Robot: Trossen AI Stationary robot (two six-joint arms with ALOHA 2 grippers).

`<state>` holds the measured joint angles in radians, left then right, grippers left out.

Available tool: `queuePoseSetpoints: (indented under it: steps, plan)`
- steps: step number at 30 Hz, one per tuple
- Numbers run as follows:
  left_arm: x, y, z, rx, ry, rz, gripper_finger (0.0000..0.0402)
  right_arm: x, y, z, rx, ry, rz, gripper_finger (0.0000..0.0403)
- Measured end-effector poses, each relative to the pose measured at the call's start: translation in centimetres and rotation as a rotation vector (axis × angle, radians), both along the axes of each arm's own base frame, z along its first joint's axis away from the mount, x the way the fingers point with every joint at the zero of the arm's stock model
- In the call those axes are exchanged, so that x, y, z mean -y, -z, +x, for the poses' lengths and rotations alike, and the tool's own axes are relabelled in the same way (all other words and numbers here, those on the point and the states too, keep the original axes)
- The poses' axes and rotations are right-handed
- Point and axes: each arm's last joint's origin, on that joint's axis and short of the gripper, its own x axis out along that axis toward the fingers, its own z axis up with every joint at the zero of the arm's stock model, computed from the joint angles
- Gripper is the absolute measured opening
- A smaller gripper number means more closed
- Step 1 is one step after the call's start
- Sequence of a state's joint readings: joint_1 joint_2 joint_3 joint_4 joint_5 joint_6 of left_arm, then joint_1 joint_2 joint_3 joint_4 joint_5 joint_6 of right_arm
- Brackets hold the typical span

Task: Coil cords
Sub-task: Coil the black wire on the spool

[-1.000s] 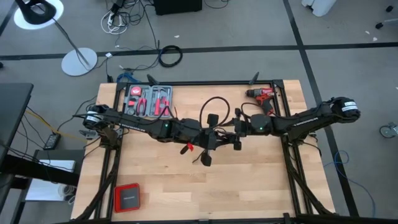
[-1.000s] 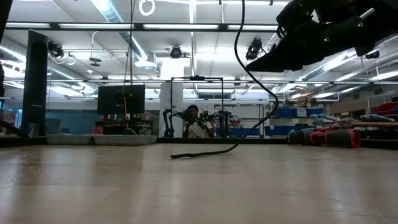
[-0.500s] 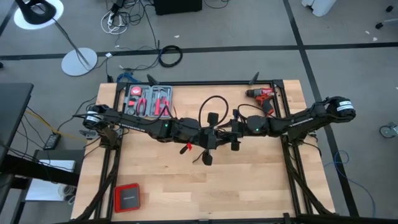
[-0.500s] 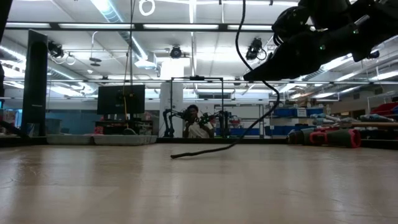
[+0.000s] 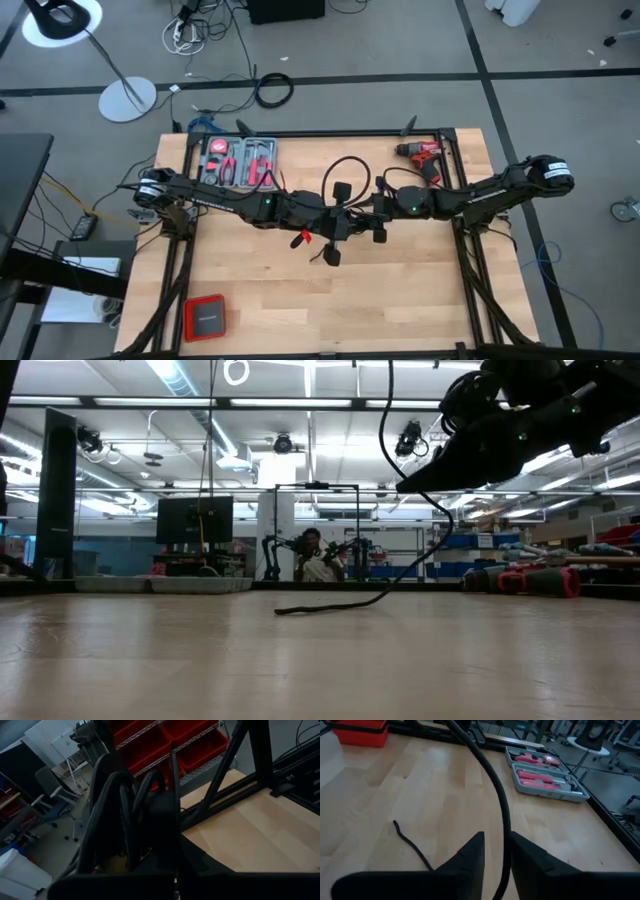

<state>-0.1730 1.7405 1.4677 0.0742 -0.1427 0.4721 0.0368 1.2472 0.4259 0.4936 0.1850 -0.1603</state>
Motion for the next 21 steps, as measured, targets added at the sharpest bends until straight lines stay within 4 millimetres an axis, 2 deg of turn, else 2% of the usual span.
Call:
queuePoseSetpoints:
  steps: [6, 10, 14, 21]
  plan:
    - [0.0, 0.0, 0.0, 0.001, -0.004, 0.0, 0.0, 0.1, 0.3, -0.1, -0.036, 0.007, -0.018, 0.0011]
    - [0.0, 0.0, 0.0, -0.003, -0.008, -0.002, 0.0, 0.0, 0.5, -0.3, -0.064, 0.01, -0.016, 0.0007]
    - [0.0, 0.5, -0.1, -0.057, -0.017, -0.02, 0.0, -0.9, 0.7, -1.2, -0.146, -0.041, 0.001, 0.0005]
    - [-0.3, 1.5, -0.4, -0.163, -0.044, -0.074, 0.0, -2.3, -0.5, -3.4, -0.193, -0.086, 0.007, 0.0004]
